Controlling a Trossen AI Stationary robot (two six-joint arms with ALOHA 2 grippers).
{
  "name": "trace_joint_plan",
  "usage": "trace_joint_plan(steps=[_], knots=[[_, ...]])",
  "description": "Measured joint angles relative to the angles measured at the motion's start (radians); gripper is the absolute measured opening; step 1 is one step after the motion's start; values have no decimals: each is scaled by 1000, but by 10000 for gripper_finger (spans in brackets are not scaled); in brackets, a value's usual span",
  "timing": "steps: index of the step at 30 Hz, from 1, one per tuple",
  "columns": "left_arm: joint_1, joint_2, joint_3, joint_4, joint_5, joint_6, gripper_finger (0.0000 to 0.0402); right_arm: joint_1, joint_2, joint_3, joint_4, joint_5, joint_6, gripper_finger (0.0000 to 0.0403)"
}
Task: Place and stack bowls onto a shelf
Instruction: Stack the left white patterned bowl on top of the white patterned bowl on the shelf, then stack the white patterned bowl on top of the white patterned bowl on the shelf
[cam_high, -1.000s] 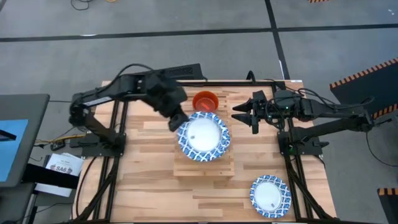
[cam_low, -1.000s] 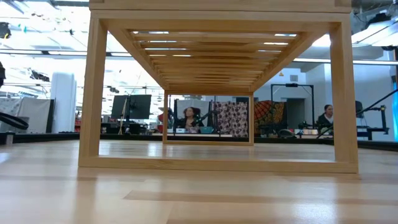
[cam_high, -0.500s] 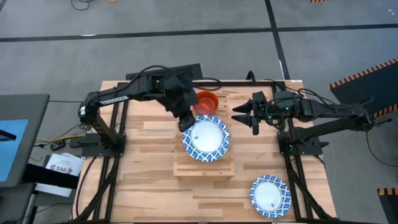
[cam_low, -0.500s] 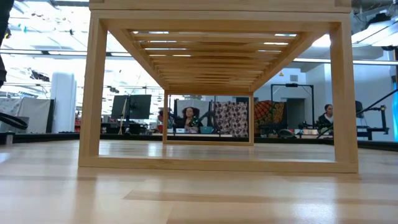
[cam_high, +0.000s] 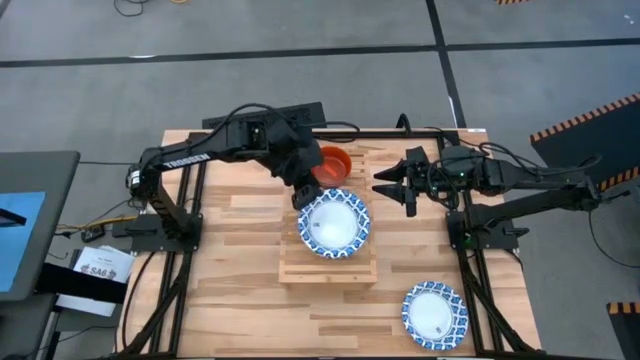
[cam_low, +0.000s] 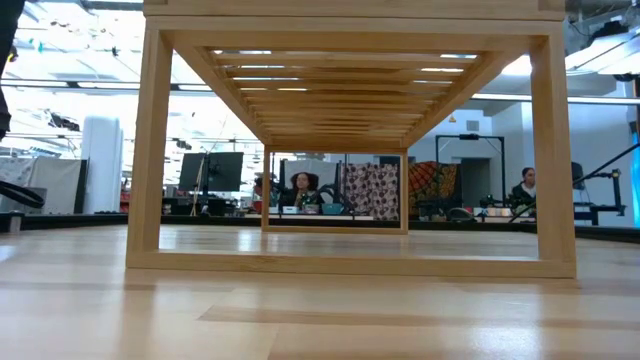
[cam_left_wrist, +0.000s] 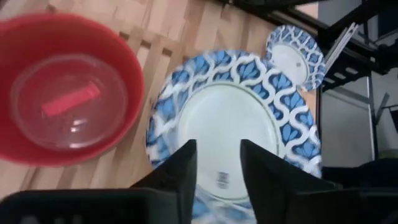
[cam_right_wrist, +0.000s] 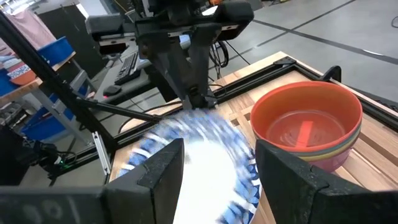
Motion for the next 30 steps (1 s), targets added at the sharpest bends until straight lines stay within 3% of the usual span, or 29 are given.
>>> trace_joint_plan(steps=[6,12,18,21,25,30], knots=[[30,-1,19,-21,5,38,153,0,0,0,11,0,0,224],[93,-68,90,-65,13,78,163,0,0,0,109,0,0,224],[38,-247,51,135,-136,151,160,-1,0,1,180,0,0,224],[-7,-365,-82,263,-213,161,160,-2,0,1,193,0,0,224],[-73,-543,-385,535,-272,149,159,-2,0,1,198,0,0,224],[-142,-725,-776,927,-234,150,159,-2,0,1,213,0,0,224]])
